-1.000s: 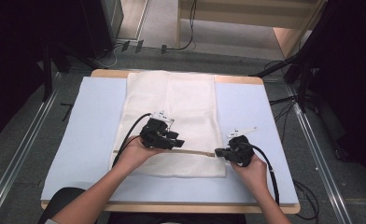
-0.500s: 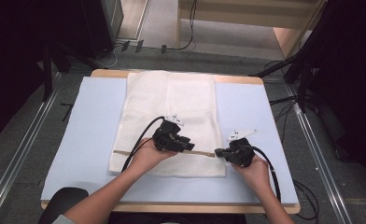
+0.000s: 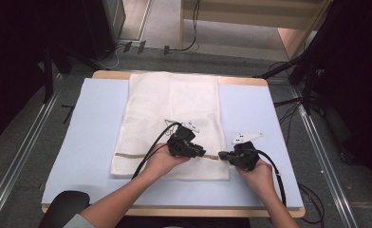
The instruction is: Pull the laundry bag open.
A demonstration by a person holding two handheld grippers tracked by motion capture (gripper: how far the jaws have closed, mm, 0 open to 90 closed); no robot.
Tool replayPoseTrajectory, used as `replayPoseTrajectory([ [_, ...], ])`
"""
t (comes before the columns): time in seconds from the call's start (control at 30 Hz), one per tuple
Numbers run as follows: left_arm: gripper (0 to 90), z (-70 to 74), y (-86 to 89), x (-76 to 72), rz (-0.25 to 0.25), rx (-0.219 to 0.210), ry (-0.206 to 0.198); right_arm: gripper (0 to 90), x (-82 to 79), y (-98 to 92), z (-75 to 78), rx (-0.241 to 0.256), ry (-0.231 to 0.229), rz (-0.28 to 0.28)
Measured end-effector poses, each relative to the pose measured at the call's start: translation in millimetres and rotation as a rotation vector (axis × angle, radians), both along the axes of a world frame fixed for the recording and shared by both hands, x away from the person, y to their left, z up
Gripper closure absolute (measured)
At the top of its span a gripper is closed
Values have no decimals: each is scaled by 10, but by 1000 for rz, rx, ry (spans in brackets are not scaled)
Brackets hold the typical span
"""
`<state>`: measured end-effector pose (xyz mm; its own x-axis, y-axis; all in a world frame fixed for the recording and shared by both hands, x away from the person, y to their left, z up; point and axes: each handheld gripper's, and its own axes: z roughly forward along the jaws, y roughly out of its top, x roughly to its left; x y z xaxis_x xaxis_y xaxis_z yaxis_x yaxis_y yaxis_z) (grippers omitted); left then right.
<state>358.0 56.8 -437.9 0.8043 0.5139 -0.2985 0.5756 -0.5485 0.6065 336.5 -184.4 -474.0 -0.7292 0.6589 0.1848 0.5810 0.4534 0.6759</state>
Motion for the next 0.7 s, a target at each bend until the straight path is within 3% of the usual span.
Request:
replayPoseTrajectory([
  [0.1,793,-15,-44,6,-4,10,-1,900,8,-10,-2,9,9,1],
  [0.23,805,-70,-99,35,0,19,29,900,4,-3,1,3,6,1],
  [0.5,781,-145,-227,23,1,-4,59,900,0,4,4,-5,-4,4],
  [0.7,768,-136,-256,11,-5,6,51,900,-6,11,8,-11,-5,4],
])
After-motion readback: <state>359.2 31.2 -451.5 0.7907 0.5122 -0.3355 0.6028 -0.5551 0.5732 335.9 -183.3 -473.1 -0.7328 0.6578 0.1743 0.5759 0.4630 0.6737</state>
